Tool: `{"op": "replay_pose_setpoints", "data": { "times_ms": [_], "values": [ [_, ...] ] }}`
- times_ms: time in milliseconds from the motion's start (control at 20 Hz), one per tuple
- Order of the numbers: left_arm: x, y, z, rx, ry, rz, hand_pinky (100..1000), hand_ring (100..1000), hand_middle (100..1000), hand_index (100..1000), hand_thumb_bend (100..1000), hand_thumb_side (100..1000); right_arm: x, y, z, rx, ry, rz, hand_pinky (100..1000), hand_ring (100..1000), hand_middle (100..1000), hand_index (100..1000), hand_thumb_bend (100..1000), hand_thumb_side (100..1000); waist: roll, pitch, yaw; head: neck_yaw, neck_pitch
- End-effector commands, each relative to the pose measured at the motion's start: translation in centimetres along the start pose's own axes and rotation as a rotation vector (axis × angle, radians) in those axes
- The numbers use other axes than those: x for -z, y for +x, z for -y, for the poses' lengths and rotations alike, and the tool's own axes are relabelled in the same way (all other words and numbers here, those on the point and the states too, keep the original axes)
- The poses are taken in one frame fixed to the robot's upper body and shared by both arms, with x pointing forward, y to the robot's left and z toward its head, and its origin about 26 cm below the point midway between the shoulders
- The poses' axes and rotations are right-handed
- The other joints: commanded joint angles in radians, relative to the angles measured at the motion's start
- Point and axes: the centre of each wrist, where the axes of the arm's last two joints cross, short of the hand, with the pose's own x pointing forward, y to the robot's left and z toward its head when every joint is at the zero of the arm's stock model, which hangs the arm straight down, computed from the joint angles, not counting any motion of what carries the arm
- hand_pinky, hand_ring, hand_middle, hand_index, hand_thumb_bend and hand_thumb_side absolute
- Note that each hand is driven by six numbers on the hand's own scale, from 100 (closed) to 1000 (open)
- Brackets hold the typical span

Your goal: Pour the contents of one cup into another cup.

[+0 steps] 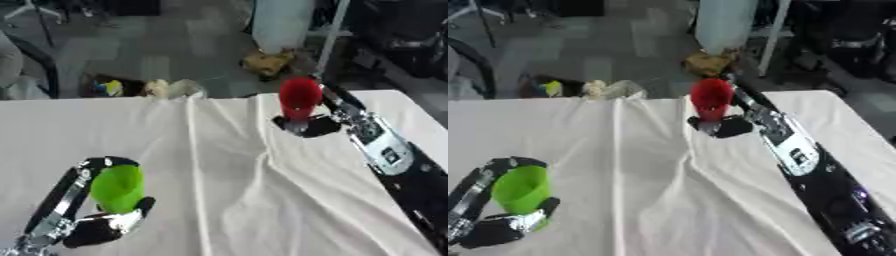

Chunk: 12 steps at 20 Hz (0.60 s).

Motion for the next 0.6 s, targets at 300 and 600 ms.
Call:
{"op": "replay_pose_setpoints", "data": {
  "times_ms": [300,600],
  "values": [
    [1.8,0.7,0.3,0.083,-0.062,0.066,458,187,339,720,100,239,3.8,2.5,-0.4,-0.07,0.08,0.116,662,771,139,455,100,200,-0.01,-0.026,0.005,-0.014,-0.01],
    [3.1,1.2,1.0,0.092,-0.089,0.107,458,188,339,720,100,236,5.8,3.5,-2.5,-0.076,0.123,0.165,661,771,135,455,100,198,-0.022,-0.027,0.018,-0.021,-0.009]
  ]
}}
